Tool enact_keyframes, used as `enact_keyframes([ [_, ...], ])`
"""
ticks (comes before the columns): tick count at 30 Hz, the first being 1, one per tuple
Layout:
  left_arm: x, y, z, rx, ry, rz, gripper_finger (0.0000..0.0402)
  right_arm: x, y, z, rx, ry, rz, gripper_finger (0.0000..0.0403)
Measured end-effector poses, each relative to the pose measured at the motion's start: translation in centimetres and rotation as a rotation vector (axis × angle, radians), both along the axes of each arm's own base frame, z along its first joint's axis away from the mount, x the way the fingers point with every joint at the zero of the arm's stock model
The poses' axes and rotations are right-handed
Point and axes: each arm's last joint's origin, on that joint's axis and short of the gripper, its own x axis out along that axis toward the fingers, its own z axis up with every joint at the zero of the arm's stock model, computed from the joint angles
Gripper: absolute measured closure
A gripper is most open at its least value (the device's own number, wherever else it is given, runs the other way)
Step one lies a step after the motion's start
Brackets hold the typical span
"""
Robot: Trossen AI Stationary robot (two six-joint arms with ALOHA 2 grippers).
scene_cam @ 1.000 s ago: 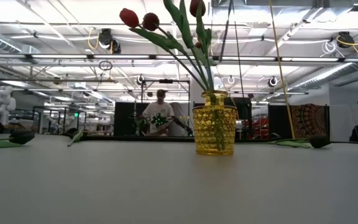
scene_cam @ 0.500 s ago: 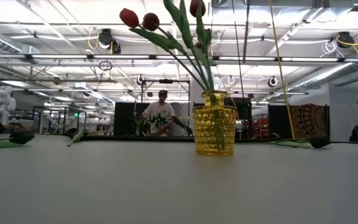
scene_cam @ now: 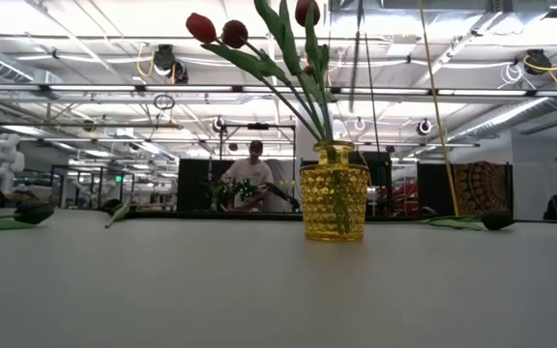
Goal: Sort flowers into vase by color
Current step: Put the pink flower into the yellow vase
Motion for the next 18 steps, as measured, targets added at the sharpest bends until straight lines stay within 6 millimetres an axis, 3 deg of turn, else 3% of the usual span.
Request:
enact_keyframes([
  [8, -0.8, 0.0, -0.3, -0.021, 0.045, 0.018, 0.0281, 1.7, 0.3, -1.4, -0.04, 0.057, 0.0, 0.0402],
  [18, -1.0, 0.0, -0.5, -0.02, 0.067, 0.017, 0.0281, 2.1, 0.1, -1.6, -0.083, 0.064, -0.05, 0.0402],
])
